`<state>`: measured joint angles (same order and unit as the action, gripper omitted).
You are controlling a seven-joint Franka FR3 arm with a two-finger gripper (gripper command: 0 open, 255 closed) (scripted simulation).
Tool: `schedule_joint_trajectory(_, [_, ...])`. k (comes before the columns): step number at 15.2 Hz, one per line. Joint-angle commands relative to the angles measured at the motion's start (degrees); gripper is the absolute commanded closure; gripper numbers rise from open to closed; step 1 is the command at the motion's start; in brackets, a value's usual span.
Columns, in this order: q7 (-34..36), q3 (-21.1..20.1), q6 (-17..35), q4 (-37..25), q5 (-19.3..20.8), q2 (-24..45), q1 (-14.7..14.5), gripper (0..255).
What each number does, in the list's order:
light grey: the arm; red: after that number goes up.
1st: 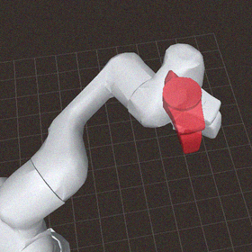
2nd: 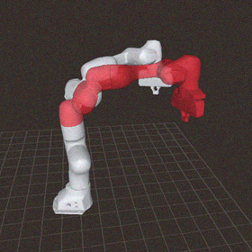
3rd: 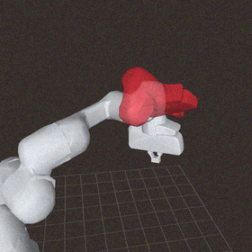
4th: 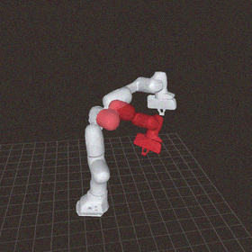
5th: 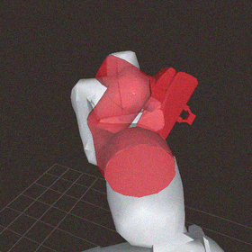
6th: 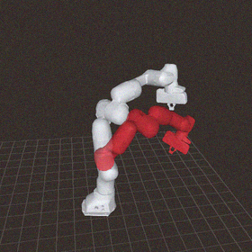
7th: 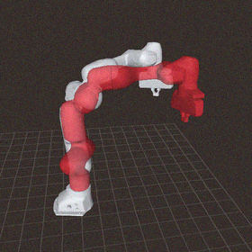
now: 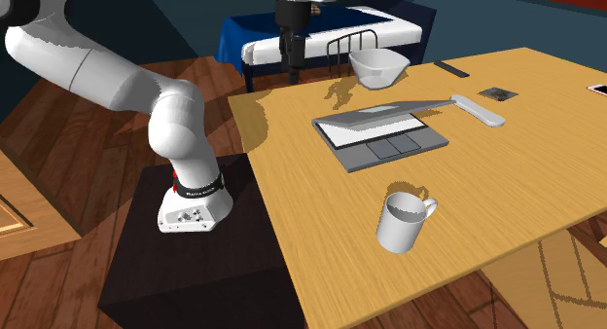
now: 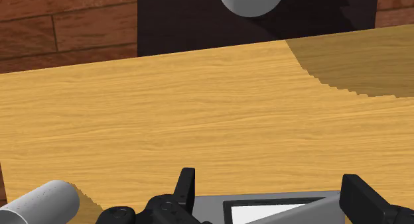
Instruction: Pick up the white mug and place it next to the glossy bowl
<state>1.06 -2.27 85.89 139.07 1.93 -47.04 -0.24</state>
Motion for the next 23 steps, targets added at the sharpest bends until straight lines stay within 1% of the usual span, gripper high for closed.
schedule_joint_trajectory(1, [0.0, 0.0, 0.0, 0.0, 0.0, 0.0, 0.0, 0])
schedule_joint_trajectory(7, [-10.23, 8.27, 8.04, 2.84, 5.66, 2.77, 1.83, 0])
schedule_joint_trajectory(11, [-16.92, 13.82, 13.88, 2.96, 8.59, 6.74, 2.81, 0])
schedule_joint_trajectory(14, [-21.93, 18.02, 18.33, 2.09, 10.09, 10.74, 3.15, 0])
schedule_joint_trajectory(19, [-30.67, 24.98, 25.49, -1.15, 10.55, 19.08, 2.78, 0])
schedule_joint_trajectory(23, [-38.49, 30.44, 30.6, -5.28, 8.41, 27.09, 1.69, 0])
